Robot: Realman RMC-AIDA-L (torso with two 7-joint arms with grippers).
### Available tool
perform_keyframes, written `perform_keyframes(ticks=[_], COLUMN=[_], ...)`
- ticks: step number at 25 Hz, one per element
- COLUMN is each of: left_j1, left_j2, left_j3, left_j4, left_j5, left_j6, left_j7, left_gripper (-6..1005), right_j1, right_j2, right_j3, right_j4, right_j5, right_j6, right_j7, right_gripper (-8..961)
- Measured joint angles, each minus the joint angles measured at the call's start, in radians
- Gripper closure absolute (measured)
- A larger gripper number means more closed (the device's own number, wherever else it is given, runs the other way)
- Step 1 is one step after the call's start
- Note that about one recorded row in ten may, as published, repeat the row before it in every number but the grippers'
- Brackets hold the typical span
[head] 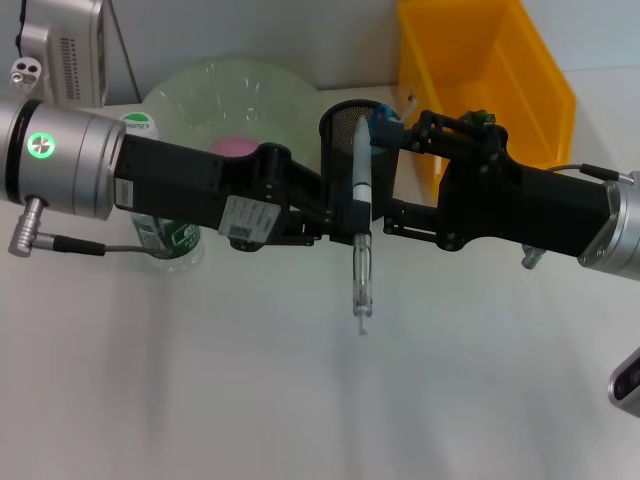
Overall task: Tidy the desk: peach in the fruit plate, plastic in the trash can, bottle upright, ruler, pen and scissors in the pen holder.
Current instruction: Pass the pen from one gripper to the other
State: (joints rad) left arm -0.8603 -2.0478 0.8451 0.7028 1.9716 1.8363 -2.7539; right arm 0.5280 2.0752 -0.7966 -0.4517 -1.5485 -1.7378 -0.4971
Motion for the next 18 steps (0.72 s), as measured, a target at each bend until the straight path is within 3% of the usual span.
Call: perform_keyframes(ticks=[18], left_j1=[-0.016], left_j2=[0.008], left_j3=[-0.004], left_j4=[-0.002], left_j5=[-0.002], left_j6=[-0.004], left_j7=[-0.012], left_gripper=[868], right_j1=[0.025], right_j2=[-0.003], right_j3=[0.002], right_j4=[0.020], right_j5=[-0.001], right_j6=[-0.001], right_j7=[-0.048], right_gripper=[258])
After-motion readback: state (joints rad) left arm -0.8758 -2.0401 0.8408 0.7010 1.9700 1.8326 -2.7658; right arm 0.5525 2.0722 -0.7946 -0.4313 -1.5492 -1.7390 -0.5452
